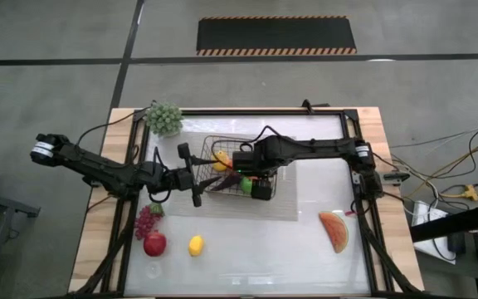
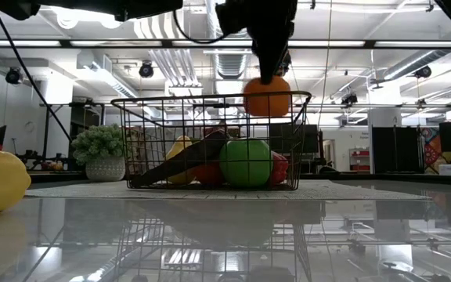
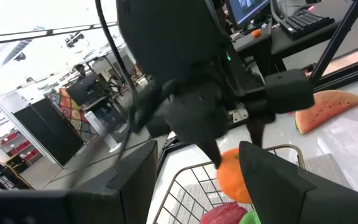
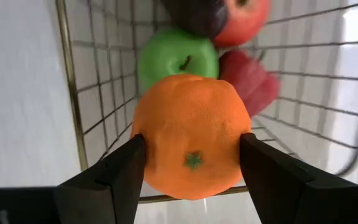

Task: Build produce basket
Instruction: Put the orange into the wire basket

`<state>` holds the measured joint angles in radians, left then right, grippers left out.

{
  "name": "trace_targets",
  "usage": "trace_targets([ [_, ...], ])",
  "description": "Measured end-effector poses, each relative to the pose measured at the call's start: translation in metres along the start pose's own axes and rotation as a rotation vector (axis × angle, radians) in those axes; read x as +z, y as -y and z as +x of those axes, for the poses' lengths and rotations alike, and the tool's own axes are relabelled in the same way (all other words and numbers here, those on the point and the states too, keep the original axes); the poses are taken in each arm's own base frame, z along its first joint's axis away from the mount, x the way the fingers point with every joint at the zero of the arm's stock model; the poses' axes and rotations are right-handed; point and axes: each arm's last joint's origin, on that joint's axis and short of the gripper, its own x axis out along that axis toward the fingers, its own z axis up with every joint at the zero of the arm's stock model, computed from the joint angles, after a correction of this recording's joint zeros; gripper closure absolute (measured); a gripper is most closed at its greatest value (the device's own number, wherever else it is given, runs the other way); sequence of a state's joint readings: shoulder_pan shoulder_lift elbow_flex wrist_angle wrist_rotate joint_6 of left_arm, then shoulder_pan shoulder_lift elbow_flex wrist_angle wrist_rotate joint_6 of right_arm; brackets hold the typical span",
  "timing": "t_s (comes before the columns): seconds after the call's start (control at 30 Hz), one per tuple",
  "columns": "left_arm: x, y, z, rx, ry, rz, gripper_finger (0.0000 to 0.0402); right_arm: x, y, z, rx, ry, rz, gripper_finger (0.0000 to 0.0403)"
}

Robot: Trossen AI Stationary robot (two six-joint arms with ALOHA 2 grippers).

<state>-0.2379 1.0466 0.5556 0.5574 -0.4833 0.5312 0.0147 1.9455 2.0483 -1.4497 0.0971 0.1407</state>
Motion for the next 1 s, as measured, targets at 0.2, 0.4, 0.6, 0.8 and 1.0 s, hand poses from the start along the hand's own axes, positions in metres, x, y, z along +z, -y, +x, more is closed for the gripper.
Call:
trace_targets([
  [0.2,0.000,0.000,0.000,0.000,0.000,0.000,0.0194,0.004,-0.001,0.014,0.012,-0.044,-0.004,0.0177],
  [0.4,0.000,0.000,0.000,-0.001,-0.001,0.000,0.0194,0.002,0.001,0.021,0.009,-0.067,0.000,0.0177],
  [0.6,0.000,0.000,0.000,-0.001,-0.001,0.000,0.0194,0.000,0.002,0.032,0.005,-0.092,0.002,0.0177],
  [0.8,0.000,0.000,0.000,-0.003,-0.003,0.002,0.0194,-0.002,0.001,0.048,0.004,-0.101,-0.016,0.0177],
  [1.0,0.000,0.000,0.000,-0.001,-0.001,0.001,0.0194,-0.001,0.000,0.050,0.006,-0.089,-0.023,0.0171],
])
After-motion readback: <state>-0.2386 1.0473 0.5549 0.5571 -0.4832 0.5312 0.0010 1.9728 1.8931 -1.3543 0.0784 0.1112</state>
